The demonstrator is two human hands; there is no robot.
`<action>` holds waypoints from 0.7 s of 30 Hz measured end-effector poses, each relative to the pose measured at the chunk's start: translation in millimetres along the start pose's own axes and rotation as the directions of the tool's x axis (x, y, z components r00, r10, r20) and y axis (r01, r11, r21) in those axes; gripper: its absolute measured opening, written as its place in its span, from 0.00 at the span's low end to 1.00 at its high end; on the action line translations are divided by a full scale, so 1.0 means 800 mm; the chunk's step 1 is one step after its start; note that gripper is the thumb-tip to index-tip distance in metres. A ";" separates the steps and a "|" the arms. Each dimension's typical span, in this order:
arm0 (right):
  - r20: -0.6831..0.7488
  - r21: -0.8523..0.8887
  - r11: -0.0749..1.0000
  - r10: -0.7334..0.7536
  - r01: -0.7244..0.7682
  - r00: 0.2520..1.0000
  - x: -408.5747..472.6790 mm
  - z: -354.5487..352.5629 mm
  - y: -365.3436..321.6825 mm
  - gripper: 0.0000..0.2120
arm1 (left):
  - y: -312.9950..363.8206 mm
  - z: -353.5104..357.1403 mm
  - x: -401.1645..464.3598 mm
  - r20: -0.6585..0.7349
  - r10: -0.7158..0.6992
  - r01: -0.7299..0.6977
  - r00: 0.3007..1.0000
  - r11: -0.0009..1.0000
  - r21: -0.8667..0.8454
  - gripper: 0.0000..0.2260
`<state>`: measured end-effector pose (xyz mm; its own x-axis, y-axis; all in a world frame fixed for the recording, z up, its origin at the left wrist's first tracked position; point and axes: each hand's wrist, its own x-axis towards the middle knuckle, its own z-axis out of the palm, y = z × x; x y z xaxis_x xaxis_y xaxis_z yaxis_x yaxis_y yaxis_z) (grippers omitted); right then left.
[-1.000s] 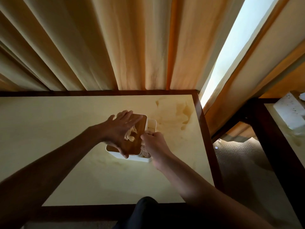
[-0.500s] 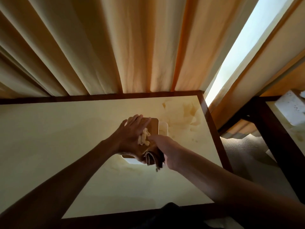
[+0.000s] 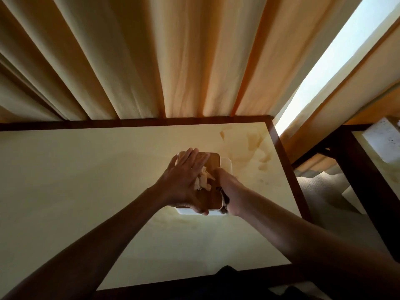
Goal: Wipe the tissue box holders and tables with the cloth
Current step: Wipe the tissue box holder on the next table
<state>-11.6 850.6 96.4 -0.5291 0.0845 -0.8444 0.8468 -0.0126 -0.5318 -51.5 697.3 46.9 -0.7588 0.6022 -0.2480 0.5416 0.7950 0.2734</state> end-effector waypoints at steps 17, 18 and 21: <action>0.124 -0.017 0.994 0.108 -0.106 0.986 -0.003 -0.027 -0.021 0.36 | -0.007 0.001 -0.001 -0.022 0.046 -0.047 0.999 0.996 -0.081 0.65; 0.111 0.034 0.992 0.118 -0.122 0.987 0.000 -0.025 -0.022 0.35 | -0.007 0.000 -0.002 -0.019 0.050 -0.052 0.999 0.995 -0.082 0.65; 0.020 0.019 0.999 0.030 -0.030 0.999 0.017 -0.004 -0.004 0.31 | -0.006 -0.003 -0.003 -0.008 0.055 -0.056 0.998 0.997 -0.046 0.66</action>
<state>-21.6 855.0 87.0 -0.5045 0.0638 -0.8611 0.8612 -0.0343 -0.5071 -52.7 691.9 48.5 -0.7306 0.6447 -0.2250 0.5657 0.7560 0.3292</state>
